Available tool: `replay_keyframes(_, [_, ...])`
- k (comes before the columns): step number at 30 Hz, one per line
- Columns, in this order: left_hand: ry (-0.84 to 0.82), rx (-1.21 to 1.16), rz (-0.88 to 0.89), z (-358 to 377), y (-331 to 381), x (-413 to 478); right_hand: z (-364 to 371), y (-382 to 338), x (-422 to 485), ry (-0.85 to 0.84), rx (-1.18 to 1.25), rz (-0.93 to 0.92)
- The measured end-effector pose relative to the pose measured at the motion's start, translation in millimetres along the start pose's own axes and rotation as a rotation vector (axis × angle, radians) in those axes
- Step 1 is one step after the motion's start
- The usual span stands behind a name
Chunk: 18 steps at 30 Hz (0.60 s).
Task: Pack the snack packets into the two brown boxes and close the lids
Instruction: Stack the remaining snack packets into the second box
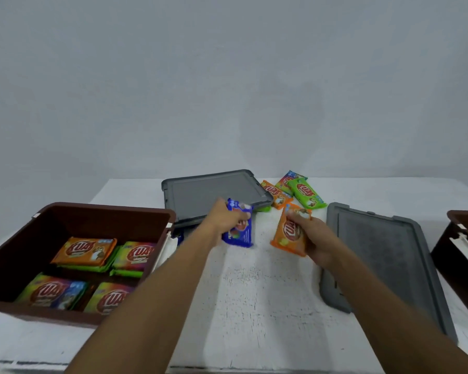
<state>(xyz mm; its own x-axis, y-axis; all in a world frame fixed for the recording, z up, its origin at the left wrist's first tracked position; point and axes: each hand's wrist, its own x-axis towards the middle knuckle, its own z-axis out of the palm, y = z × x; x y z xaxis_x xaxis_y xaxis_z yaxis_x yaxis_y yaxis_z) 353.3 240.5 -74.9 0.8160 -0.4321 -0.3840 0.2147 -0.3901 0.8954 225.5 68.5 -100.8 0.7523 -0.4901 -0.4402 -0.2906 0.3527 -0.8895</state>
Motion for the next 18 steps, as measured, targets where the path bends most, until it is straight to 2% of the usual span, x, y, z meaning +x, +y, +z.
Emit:
replay_keyframes(2, [-0.04,-0.143,0.034,-14.5,17.7,-7.8,9.9,-7.2,-6.7,-0.056,0.118,-0.029])
replay_keyframes(7, [-0.058,-0.248,0.161,-72.5,48.0,-29.2,51.8,-31.6,-29.9,-0.155,0.021,-0.179])
replay_keyframes(12, [-0.057,-0.134,0.194,-150.8,44.9,-45.6,117.3,-51.6,-55.4,-0.262,-0.078,-0.254])
replay_keyframes(16, [-0.185,0.03,0.251,-227.5,28.6,-59.1,184.1,-61.3,-75.1,-0.306,-0.124,-0.328])
replay_keyframes(18, [-0.245,0.134,0.279,-264.9,18.5,-60.8,211.3,-63.0,-81.1,-0.301,-0.268,-0.394])
